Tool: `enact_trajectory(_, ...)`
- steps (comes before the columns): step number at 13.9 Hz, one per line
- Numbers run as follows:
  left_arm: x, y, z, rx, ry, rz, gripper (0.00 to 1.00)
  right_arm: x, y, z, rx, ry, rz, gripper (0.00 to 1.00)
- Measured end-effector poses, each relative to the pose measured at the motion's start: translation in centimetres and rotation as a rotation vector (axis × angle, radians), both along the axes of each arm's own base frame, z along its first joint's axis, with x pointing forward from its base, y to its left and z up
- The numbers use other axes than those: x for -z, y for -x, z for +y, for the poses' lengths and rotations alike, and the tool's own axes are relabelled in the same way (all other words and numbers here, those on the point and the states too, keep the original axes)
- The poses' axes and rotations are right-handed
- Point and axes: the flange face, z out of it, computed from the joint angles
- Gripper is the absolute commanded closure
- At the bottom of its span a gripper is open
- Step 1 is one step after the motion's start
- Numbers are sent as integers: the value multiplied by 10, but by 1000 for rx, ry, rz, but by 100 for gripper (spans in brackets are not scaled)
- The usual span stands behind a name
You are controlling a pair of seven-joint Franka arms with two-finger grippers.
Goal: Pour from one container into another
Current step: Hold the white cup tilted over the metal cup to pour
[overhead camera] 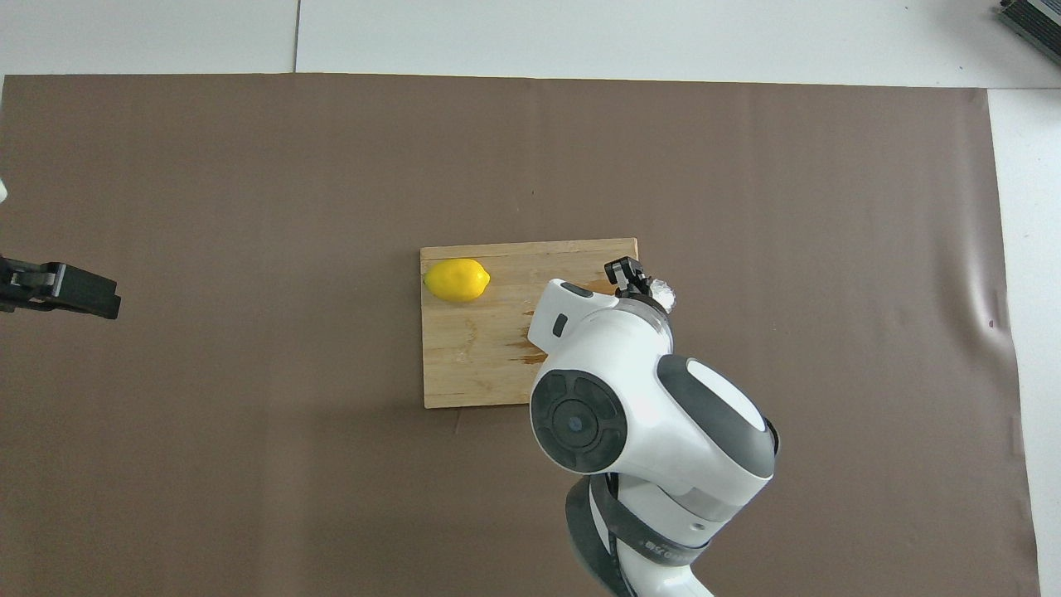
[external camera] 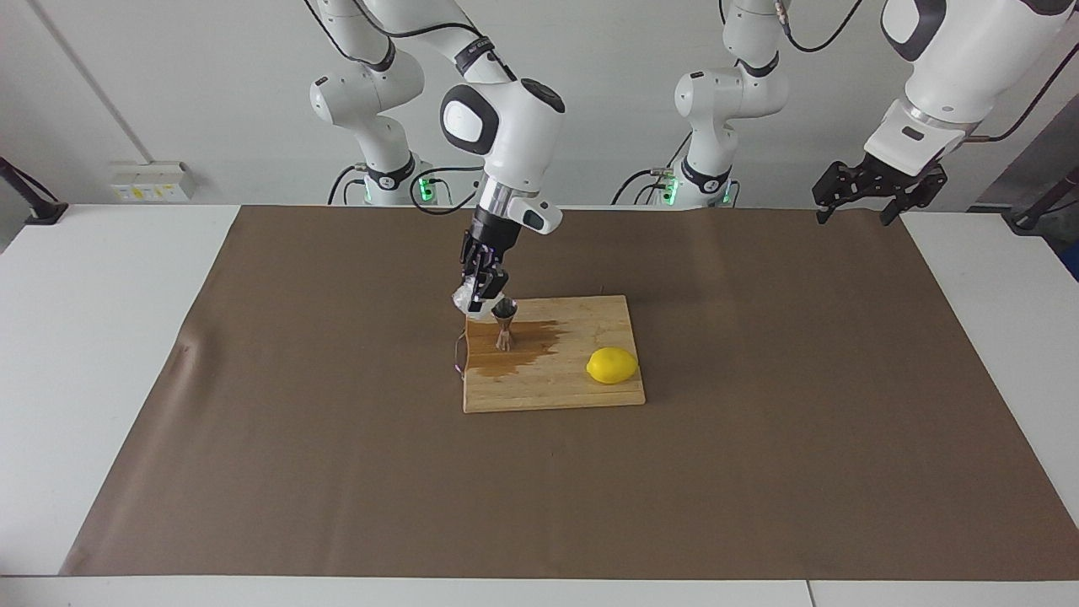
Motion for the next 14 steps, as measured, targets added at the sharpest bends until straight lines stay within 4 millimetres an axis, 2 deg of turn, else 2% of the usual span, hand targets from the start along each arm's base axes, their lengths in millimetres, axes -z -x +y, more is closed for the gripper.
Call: enact_trajectory(14,-1,1,0,-1,-1,-1,0,2,-1,2,15,-13,-15,100)
